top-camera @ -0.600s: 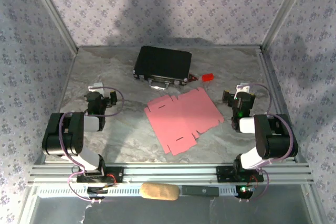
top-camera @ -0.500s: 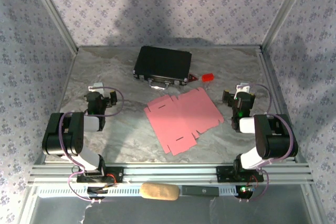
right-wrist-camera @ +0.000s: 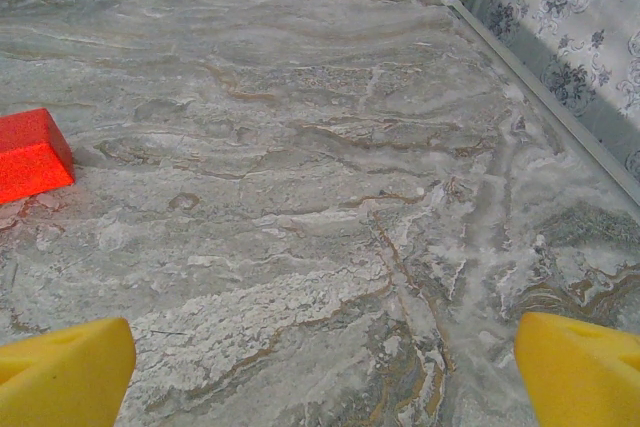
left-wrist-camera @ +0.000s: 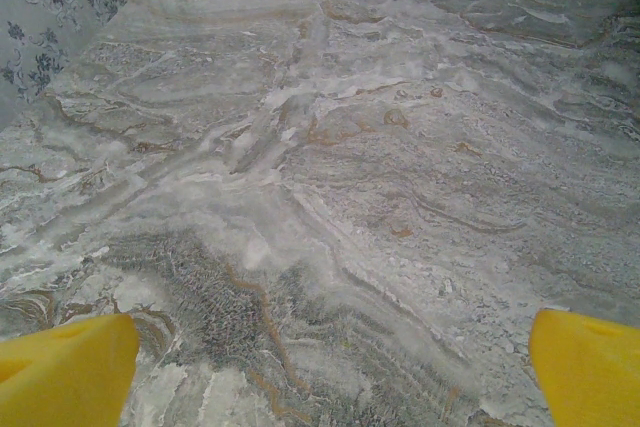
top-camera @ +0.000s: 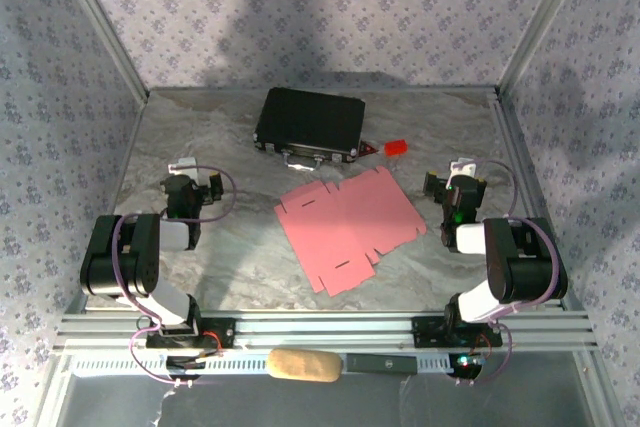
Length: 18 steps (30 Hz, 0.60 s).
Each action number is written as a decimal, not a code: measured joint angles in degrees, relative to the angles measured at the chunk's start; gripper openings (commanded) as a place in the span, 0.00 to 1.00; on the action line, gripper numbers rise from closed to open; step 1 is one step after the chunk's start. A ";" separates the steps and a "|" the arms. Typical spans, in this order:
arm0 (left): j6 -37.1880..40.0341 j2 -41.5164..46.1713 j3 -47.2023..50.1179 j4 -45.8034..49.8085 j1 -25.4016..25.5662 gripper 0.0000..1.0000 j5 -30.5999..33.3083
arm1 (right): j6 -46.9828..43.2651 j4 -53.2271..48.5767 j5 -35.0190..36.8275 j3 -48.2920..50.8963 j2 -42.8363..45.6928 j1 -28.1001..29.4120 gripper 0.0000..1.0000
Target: Fold the paper box
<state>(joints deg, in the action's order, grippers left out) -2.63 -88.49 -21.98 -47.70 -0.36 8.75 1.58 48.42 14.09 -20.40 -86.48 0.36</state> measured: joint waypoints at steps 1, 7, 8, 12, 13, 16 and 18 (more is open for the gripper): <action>0.00 0.00 0.00 0.00 0.00 1.00 0.00 | 0.00 0.00 0.00 0.00 0.00 0.00 0.99; 0.00 0.00 0.00 0.00 0.00 1.00 0.00 | 0.00 0.00 0.00 0.00 0.00 0.00 0.99; 0.00 -0.02 0.00 0.00 0.00 1.00 0.00 | 0.00 0.00 0.00 0.00 0.00 0.00 0.99; 0.00 0.00 0.00 0.00 0.00 1.00 0.00 | 0.00 0.00 0.00 0.00 0.00 0.00 0.99; 0.00 0.00 0.00 0.00 0.00 1.00 0.00 | 0.00 0.00 0.00 0.00 -0.02 0.00 0.99; 0.63 0.55 0.28 -0.02 0.57 1.00 0.02 | 0.00 -0.24 -0.02 0.02 0.39 0.00 0.99; 2.58 4.96 1.88 1.62 4.17 1.00 3.80 | -0.04 -2.54 1.11 0.35 3.43 0.52 0.99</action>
<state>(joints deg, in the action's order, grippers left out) -0.05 -83.53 -20.10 -46.09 3.81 12.56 1.54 45.89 15.20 -20.05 -83.05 0.89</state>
